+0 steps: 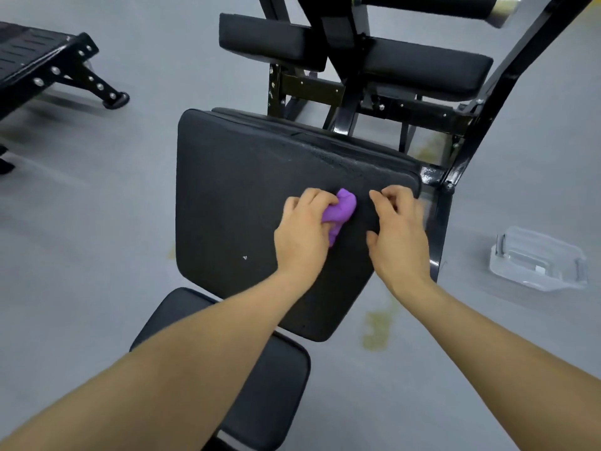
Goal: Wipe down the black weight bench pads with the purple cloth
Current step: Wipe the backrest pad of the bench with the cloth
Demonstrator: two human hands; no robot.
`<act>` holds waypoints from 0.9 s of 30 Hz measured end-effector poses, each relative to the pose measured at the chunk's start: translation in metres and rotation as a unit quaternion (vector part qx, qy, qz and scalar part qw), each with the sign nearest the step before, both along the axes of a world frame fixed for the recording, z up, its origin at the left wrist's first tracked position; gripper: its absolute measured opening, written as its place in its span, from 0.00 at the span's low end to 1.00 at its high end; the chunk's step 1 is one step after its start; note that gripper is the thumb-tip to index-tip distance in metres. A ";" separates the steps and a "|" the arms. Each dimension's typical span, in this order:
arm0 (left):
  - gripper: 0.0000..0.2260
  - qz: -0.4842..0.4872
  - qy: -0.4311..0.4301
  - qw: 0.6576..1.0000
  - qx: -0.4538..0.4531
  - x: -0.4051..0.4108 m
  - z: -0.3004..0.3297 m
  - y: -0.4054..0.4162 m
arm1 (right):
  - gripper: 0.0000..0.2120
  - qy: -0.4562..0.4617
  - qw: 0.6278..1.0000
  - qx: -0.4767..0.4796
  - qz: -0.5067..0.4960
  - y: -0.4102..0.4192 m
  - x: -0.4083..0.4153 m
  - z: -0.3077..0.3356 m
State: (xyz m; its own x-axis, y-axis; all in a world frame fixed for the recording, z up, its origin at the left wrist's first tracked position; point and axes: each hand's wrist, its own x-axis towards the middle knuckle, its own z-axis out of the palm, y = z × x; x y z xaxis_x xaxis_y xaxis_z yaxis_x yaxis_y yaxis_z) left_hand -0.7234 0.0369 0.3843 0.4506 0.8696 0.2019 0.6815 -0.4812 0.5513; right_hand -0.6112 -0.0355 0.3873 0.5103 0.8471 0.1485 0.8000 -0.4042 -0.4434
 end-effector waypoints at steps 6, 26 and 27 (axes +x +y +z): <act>0.15 0.171 -0.070 0.982 -0.041 -0.015 -0.002 0.030 | 0.29 -0.039 0.999 -0.014 0.033 0.016 -0.015 -0.004; 0.17 0.226 -0.061 0.972 -0.032 -0.049 -0.016 0.049 | 0.27 -0.072 0.989 -0.062 0.114 0.066 -0.061 0.004; 0.17 0.184 -0.049 0.982 -0.021 -0.049 -0.019 0.040 | 0.27 -0.073 0.988 -0.066 0.116 0.068 -0.063 0.005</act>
State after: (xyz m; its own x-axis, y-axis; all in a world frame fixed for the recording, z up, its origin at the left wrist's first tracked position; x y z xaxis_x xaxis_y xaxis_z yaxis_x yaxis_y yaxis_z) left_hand -0.7723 0.0769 0.3651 0.0852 0.9784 0.1885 0.7475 -0.1878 0.6371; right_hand -0.6744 0.0328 0.3926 0.2809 0.9559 0.0864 0.9299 -0.2487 -0.2710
